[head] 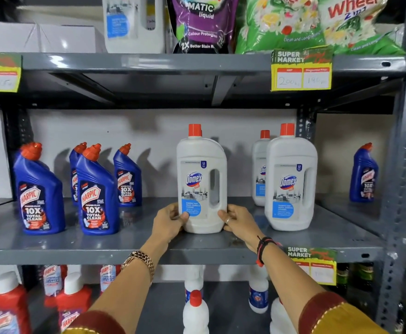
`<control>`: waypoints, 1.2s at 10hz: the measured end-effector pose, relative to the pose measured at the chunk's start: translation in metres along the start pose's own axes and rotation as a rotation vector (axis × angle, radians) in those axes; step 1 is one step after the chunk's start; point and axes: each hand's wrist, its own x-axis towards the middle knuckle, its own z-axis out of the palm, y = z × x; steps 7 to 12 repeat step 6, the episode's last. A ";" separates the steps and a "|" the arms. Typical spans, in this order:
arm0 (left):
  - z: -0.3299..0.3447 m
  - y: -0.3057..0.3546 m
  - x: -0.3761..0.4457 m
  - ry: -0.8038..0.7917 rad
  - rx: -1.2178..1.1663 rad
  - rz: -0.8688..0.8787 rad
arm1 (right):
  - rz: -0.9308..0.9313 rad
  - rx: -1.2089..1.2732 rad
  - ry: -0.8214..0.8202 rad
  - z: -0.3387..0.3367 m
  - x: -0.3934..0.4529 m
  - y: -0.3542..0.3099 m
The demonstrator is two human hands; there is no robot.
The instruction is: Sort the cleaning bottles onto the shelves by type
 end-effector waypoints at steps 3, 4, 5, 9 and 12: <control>-0.002 0.004 -0.007 -0.016 0.025 0.019 | -0.013 -0.046 0.023 0.002 -0.002 -0.002; -0.003 0.007 -0.010 -0.026 0.021 0.009 | -0.018 -0.097 0.026 0.002 -0.005 -0.002; -0.003 0.009 -0.012 -0.035 0.027 0.009 | -0.025 -0.135 0.027 0.002 -0.006 -0.003; -0.002 0.011 -0.015 -0.016 0.035 0.064 | -0.054 -0.158 0.065 0.005 -0.009 -0.010; -0.002 0.011 -0.015 -0.016 0.035 0.064 | -0.054 -0.158 0.065 0.005 -0.009 -0.010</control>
